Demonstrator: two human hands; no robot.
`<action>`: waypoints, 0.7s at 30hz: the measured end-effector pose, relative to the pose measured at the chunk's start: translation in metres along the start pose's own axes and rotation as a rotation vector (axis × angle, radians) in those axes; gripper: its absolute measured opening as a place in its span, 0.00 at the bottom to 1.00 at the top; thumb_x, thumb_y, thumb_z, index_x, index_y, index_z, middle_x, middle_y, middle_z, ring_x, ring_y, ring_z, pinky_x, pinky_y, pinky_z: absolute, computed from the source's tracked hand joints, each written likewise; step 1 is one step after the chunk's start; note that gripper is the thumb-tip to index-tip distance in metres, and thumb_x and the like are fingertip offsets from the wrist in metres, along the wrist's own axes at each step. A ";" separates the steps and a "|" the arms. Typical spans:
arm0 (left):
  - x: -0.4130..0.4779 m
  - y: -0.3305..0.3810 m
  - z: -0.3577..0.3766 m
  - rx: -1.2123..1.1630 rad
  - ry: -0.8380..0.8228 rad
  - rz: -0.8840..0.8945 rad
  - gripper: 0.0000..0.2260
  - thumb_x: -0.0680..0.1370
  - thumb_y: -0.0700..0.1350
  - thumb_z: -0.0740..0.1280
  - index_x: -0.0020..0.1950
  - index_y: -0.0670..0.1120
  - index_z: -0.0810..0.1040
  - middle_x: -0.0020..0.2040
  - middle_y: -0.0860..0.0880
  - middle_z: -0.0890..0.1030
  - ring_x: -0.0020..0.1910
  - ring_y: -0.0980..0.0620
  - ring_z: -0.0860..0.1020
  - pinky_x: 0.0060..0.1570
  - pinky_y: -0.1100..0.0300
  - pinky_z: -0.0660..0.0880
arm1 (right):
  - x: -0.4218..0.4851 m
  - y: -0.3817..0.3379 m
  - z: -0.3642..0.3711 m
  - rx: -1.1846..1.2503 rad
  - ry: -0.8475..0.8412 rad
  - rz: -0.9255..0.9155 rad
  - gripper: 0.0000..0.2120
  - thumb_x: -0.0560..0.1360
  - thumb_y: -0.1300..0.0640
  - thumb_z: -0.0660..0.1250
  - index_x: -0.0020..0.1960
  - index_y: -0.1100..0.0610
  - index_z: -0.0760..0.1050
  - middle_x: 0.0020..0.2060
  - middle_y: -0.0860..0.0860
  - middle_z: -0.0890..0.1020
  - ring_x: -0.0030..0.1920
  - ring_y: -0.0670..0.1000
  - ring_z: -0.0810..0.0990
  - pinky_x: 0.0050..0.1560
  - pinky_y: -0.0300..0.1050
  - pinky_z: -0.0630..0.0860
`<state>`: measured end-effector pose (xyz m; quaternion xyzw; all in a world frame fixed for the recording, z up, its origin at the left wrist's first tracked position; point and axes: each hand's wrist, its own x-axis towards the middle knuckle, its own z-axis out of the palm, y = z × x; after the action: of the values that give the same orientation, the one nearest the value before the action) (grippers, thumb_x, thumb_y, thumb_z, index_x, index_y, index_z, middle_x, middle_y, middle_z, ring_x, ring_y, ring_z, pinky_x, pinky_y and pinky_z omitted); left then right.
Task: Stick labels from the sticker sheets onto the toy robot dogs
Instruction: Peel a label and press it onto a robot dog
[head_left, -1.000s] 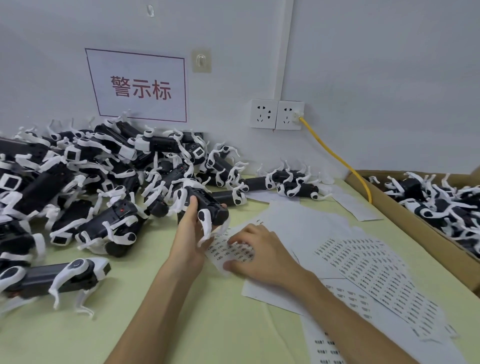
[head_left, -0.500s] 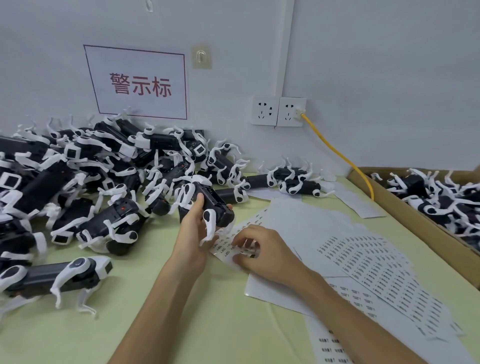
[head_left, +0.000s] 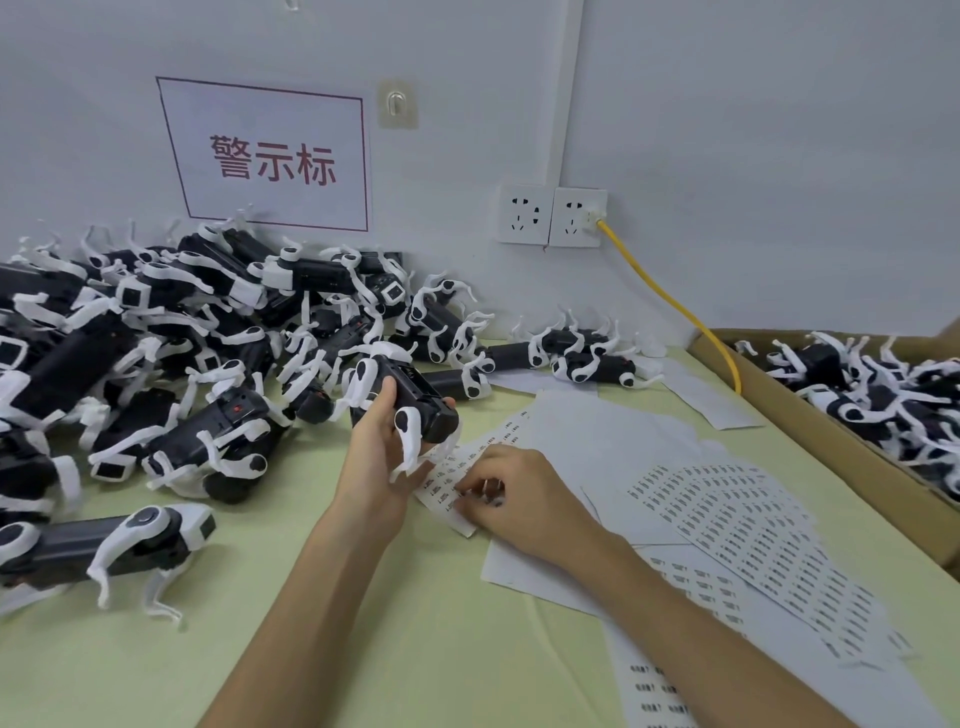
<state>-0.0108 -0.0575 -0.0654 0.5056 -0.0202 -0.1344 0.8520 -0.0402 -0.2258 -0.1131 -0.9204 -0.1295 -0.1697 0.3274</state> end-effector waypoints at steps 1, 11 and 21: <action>-0.001 0.000 0.000 0.003 0.001 0.010 0.20 0.83 0.62 0.61 0.41 0.59 0.89 0.56 0.52 0.87 0.54 0.52 0.83 0.59 0.53 0.72 | 0.000 -0.001 0.000 -0.017 0.001 -0.016 0.05 0.72 0.61 0.73 0.47 0.56 0.87 0.42 0.49 0.82 0.40 0.46 0.79 0.46 0.43 0.77; -0.004 0.002 0.003 0.006 -0.002 -0.013 0.20 0.82 0.63 0.63 0.44 0.53 0.89 0.56 0.50 0.87 0.49 0.52 0.84 0.47 0.57 0.72 | -0.003 -0.005 0.002 -0.161 0.034 -0.104 0.06 0.74 0.59 0.70 0.44 0.56 0.86 0.38 0.48 0.82 0.40 0.50 0.78 0.43 0.49 0.76; -0.005 0.000 0.010 0.085 0.039 -0.045 0.21 0.81 0.63 0.64 0.62 0.50 0.83 0.64 0.48 0.84 0.64 0.49 0.80 0.59 0.54 0.71 | 0.006 0.005 0.006 0.083 0.039 0.166 0.04 0.71 0.59 0.74 0.39 0.54 0.85 0.37 0.46 0.81 0.39 0.45 0.78 0.41 0.38 0.72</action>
<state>-0.0174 -0.0646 -0.0603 0.5441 0.0022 -0.1426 0.8268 -0.0312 -0.2249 -0.1178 -0.9102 -0.0536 -0.1542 0.3807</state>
